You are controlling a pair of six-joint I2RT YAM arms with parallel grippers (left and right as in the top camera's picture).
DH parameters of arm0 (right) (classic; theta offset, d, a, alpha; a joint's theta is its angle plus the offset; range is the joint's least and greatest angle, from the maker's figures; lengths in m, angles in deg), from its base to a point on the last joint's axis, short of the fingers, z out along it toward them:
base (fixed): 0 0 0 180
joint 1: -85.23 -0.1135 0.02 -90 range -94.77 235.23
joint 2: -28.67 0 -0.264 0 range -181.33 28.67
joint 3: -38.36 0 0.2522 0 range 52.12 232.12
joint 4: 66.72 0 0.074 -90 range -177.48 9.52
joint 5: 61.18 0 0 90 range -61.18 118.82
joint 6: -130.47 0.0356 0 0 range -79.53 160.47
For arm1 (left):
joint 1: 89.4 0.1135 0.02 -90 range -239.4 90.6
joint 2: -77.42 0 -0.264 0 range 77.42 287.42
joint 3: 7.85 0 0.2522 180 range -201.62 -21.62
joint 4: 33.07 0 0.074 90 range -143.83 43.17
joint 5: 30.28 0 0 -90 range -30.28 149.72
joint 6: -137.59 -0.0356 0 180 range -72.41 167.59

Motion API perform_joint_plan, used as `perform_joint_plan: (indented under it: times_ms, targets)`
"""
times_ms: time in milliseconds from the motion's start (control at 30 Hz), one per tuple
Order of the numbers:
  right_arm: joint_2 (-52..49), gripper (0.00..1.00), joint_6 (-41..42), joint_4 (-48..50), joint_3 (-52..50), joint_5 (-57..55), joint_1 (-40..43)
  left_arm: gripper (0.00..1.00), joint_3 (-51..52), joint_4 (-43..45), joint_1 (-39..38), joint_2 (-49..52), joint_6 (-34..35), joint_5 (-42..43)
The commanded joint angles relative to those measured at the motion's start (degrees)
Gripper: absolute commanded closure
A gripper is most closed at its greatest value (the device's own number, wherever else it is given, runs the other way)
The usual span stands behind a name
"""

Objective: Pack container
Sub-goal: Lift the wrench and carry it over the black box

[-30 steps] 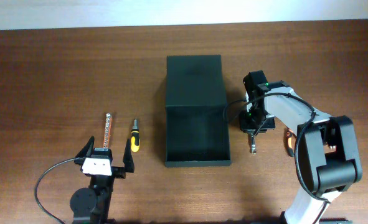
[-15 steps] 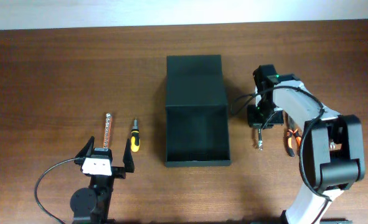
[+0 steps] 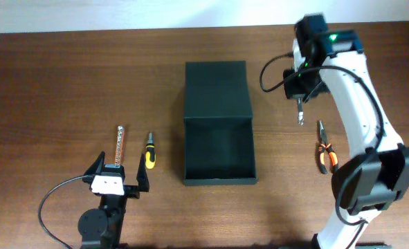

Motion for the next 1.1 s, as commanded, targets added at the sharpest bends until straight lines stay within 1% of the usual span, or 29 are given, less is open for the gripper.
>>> perform_joint_plan:
  times_ms: [0, 67, 100, 300, 500, 667, 900, 1067]
  targets:
    - [0.5, 0.96, -6.7, -4.1, 8.2, 4.1, -3.6, 0.01, 0.3, -0.2, 0.4, -0.5, -0.9, -0.4]
    - [0.9, 0.96, -10.0, -6.4, 10.9, 9.9, -6.1, 0.01, 0.3, -0.2, 0.4, -0.5, -0.9, -0.4]
    - [1.1, 0.96, -10.6, -7.0, 11.5, 11.0, -7.7, 0.01, 0.3, -0.2, 0.4, -0.5, -0.9, -0.4]
    - [1.0, 0.96, -10.6, -10.1, 9.4, 3.2, -19.2, 0.01, 0.3, -0.2, 0.4, -0.5, -0.9, -0.4]
    - [0.9, 0.96, -12.1, -9.8, 8.2, 2.9, -26.6, 0.01, 0.3, -0.2, 0.4, -0.5, -0.9, -0.4]
    - [0.9, 0.96, -12.6, -9.6, 4.9, 2.9, -28.5, 0.01, 0.3, -0.2, 0.4, -0.5, -0.9, -0.4]
    - [0.9, 0.96, -13.0, -2.1, -5.2, 2.9, -28.6, 0.01, 0.3, -0.2, 0.4, -0.5, -0.9, -0.4]
    - [0.8, 0.96, -13.0, 2.7, -10.5, 3.1, -28.6, 0.01, 0.3, -0.2, 0.4, -0.5, -0.9, -0.4]
